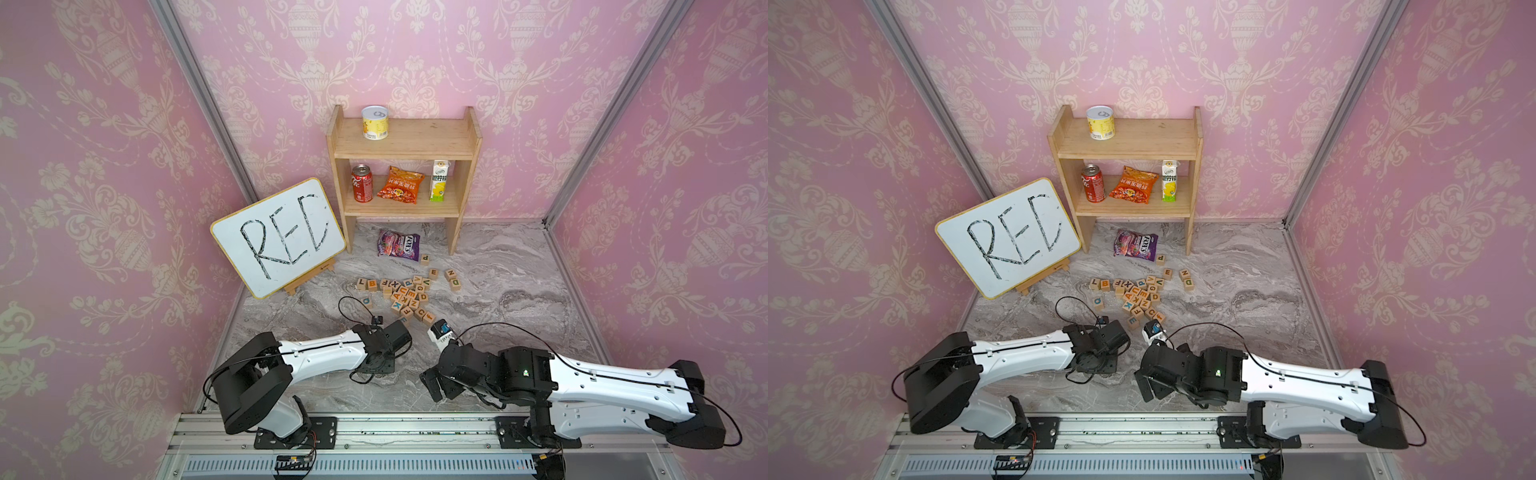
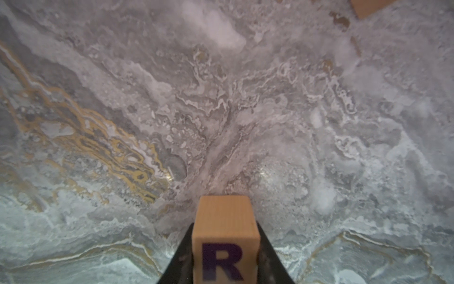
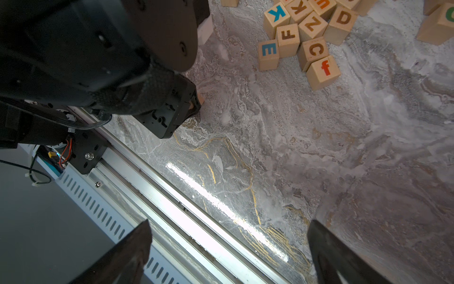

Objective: Assemble the uppercase word "red" with letter blocks
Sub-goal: Place the letter block at the center of the board.

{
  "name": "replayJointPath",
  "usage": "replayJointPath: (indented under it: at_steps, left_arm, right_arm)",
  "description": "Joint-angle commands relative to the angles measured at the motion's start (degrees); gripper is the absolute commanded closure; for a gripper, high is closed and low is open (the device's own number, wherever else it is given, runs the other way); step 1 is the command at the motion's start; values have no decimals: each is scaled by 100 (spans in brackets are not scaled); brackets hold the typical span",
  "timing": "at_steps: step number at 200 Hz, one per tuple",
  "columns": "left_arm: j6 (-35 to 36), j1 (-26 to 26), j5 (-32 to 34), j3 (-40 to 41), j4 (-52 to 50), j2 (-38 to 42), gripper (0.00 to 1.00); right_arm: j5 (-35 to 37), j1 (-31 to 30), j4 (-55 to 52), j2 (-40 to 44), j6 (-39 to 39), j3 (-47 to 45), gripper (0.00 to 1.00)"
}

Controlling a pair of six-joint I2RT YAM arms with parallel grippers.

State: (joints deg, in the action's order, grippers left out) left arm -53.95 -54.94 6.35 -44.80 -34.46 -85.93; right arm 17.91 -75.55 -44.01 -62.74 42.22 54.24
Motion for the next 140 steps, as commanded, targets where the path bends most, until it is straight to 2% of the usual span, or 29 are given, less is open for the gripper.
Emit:
replayJointPath:
  at_steps: [1,22,53,89,96,118,140]
  left_arm:
    - [172,-35,-13,95,27,-113,89]
    - [197,-39,-45,120,73,-99,79]
    - [251,-35,-82,155,149,-44,59]
    - [311,-35,-94,144,180,-28,44]
    - [314,-37,-91,150,184,-20,37]
    - [342,-37,-87,128,157,-11,2]
    - [440,-35,-73,44,71,-26,1]
  right_arm:
    - [150,-56,-120,7,146,8,0]
    - [172,-56,-118,-2,177,-16,0]
    - [212,-55,-117,5,236,-25,0]
    - [279,-56,-117,-1,246,-35,0]
    - [290,-55,-117,-4,244,-27,0]
    - [312,-56,-126,-24,225,-19,0]
    - [315,-52,-134,-67,204,-1,0]
